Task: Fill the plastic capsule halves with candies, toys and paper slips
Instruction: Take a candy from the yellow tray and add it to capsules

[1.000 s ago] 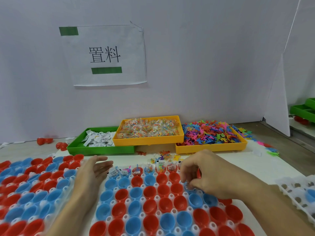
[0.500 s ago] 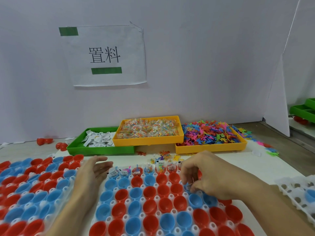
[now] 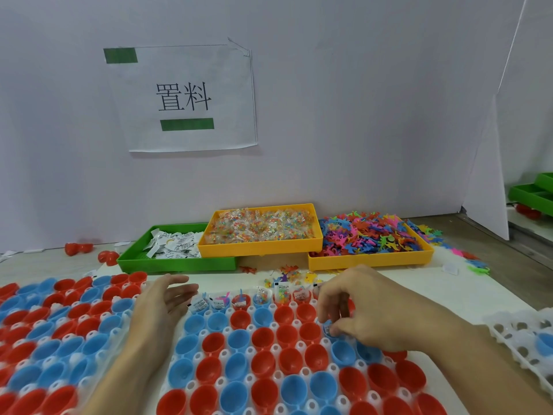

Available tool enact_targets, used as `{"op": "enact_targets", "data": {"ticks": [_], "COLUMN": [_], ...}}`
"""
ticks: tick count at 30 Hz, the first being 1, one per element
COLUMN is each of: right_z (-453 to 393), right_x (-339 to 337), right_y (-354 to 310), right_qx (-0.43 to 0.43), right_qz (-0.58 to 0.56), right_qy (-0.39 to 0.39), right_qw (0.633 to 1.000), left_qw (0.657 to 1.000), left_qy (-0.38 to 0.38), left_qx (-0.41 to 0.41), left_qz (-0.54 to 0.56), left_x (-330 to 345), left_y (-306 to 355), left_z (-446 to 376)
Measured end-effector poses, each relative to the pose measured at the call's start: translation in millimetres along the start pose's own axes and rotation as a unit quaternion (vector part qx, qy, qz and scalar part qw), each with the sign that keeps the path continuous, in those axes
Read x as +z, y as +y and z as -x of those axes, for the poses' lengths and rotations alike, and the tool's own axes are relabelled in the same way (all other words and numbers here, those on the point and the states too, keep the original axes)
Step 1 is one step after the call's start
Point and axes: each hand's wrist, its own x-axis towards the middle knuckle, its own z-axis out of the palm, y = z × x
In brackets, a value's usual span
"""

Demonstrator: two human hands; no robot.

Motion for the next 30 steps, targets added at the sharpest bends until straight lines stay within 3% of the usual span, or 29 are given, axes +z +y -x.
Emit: {"op": "enact_targets", "data": {"ticks": [15,18,23,26,30], "right_z": [-2,-3,-12,-16,-24], "right_x": [1,-6,-13,-4,12], "right_y": [6,16,72,107,124], "right_qx": [-0.012,-0.025,0.051,0.129,0.149], "right_qz": [-0.005,-0.033,-0.058,-0.07,-0.044], "right_qy": [0.02,0.084,0.304,0.326,0.331], "right_qw": [1.0,0.996,0.95,0.934,0.931], "left_qw": [1.0,1.0,0.997,0.995,0.989], "left_qy": [0.003,0.0,-0.009,-0.022,-0.043], "left_qx": [-0.005,-0.001,0.033,0.043,0.07], "left_qz": [0.006,-0.004,-0.067,-0.083,-0.12], "left_x": [3,2,1,2,3], "left_y": [3,3,-1,1,3], "left_z": [5,5,8,11,16]}}
